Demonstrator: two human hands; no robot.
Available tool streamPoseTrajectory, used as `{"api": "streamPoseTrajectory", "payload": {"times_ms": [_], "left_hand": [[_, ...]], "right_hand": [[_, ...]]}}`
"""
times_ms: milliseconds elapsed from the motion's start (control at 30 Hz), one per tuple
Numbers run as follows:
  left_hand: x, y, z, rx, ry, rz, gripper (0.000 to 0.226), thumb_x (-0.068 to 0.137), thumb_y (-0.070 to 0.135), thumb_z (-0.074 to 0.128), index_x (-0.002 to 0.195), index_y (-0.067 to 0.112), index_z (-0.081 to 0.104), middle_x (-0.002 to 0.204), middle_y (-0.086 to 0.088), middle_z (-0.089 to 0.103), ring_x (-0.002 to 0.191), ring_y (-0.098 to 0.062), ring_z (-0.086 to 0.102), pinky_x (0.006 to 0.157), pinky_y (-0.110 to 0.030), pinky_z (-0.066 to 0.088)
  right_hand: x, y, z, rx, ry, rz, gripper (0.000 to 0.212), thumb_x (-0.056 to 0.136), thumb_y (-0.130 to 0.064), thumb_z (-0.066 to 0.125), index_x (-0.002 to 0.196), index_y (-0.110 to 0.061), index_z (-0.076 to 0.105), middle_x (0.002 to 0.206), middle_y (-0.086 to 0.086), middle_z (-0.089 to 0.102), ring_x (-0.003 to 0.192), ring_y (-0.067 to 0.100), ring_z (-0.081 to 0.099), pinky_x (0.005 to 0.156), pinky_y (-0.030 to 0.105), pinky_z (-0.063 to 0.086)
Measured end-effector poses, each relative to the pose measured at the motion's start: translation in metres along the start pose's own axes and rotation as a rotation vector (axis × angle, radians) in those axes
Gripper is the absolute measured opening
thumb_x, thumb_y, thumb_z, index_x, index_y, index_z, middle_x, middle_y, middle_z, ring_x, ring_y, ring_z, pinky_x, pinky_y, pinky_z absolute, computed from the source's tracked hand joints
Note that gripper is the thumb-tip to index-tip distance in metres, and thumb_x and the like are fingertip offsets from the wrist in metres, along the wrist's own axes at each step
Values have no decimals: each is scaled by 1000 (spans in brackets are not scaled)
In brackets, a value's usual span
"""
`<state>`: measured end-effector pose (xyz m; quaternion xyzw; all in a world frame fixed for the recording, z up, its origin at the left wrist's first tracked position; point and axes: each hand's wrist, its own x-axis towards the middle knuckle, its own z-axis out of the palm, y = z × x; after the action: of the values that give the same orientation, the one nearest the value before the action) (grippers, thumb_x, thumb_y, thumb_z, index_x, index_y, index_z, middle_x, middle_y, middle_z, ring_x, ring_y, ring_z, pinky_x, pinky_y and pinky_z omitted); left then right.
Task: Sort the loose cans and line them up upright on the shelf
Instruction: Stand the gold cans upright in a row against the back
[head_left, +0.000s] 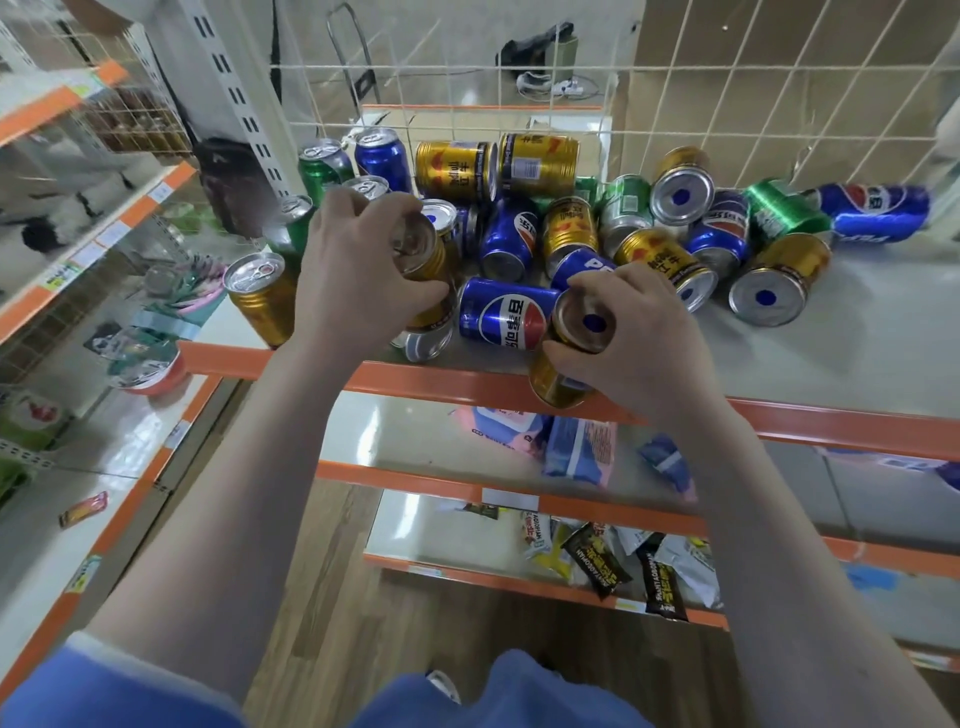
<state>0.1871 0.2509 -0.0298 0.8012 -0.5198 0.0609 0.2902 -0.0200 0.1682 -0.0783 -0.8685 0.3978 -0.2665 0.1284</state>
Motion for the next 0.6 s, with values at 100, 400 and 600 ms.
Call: {"api": "streamPoseTrajectory", "payload": {"times_ms": [100, 400, 600], "left_hand": [[-1, 13, 2, 5, -26, 17, 67, 69, 28, 78, 131, 22, 53, 123, -14, 41, 113, -30, 43, 85, -28, 34], [-6, 57, 12, 17, -97, 84, 72, 69, 32, 79, 134, 24, 50, 123, -13, 42, 114, -30, 43, 88, -32, 36], [-9, 80, 16, -11, -155, 175, 71, 70, 29, 79, 134, 25, 49, 125, -12, 40, 117, -29, 40, 88, -31, 35]], "right_hand": [[-3, 10, -11, -39, -38, 36, 59, 74, -44, 71, 125, -22, 53, 114, 1, 49, 101, 14, 42, 75, 24, 32], [-22, 38, -42, -94, -44, 105, 62, 73, -48, 70, 127, -24, 52, 120, 2, 50, 109, 20, 44, 78, 27, 34], [-40, 41, -60, -139, -7, 200, 62, 74, -47, 69, 128, -24, 50, 121, 3, 50, 110, 21, 44, 82, 30, 38]]}}
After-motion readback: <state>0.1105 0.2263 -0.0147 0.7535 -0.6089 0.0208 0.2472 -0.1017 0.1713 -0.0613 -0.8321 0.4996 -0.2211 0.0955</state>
